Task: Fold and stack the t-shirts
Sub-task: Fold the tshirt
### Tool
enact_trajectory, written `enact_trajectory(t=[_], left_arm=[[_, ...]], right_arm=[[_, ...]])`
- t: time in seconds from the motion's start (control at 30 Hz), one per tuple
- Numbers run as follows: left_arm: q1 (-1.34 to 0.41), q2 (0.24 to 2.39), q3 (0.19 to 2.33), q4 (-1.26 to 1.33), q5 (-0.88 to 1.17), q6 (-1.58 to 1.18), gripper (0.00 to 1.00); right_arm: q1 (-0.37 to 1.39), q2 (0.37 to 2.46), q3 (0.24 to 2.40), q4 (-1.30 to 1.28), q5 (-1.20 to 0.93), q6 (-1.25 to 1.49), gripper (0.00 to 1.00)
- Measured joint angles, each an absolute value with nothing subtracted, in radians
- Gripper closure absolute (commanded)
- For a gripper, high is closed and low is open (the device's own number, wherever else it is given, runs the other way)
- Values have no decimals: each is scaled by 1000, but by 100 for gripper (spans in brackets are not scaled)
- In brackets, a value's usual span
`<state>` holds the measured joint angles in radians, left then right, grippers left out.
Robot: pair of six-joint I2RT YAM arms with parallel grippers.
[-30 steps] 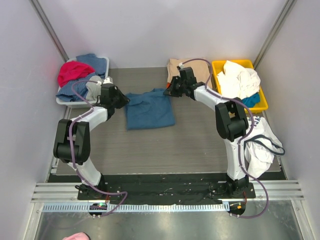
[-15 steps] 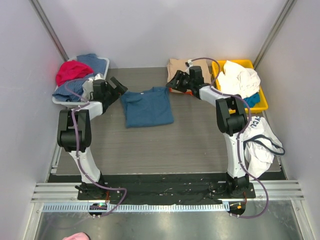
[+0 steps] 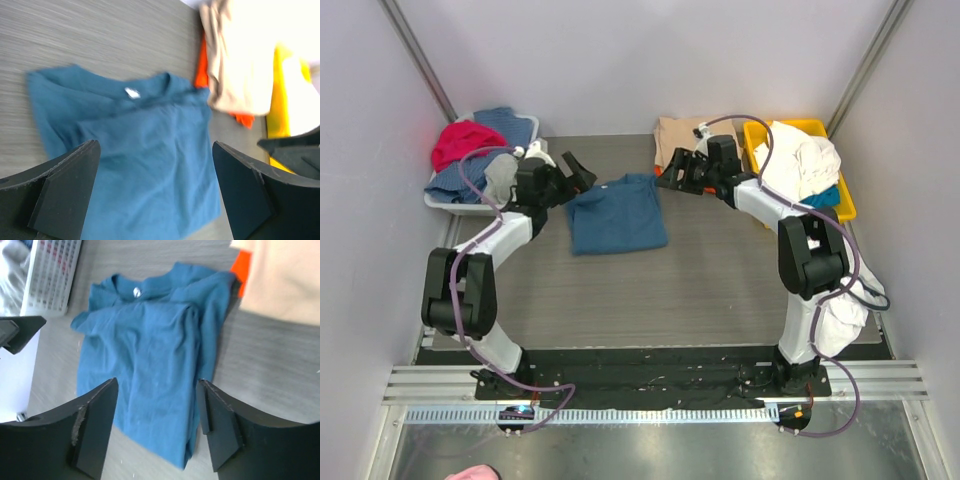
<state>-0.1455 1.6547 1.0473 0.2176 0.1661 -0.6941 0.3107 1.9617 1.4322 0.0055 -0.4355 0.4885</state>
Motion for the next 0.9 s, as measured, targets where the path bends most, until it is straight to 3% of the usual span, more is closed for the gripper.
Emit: enact_trajectory(t=[0.27, 0.57, 0.9], left_arm=[[-335, 1554, 966, 114, 40, -601, 0], [-404, 1598, 888, 75, -47, -589, 0], [-406, 1694, 888, 100, -68, -589, 0]], right_arm=[[379, 1936, 1431, -163, -368, 400, 13], [521, 2043, 1583, -291, -233, 342, 13], [526, 2130, 1553, -268, -233, 348, 13]])
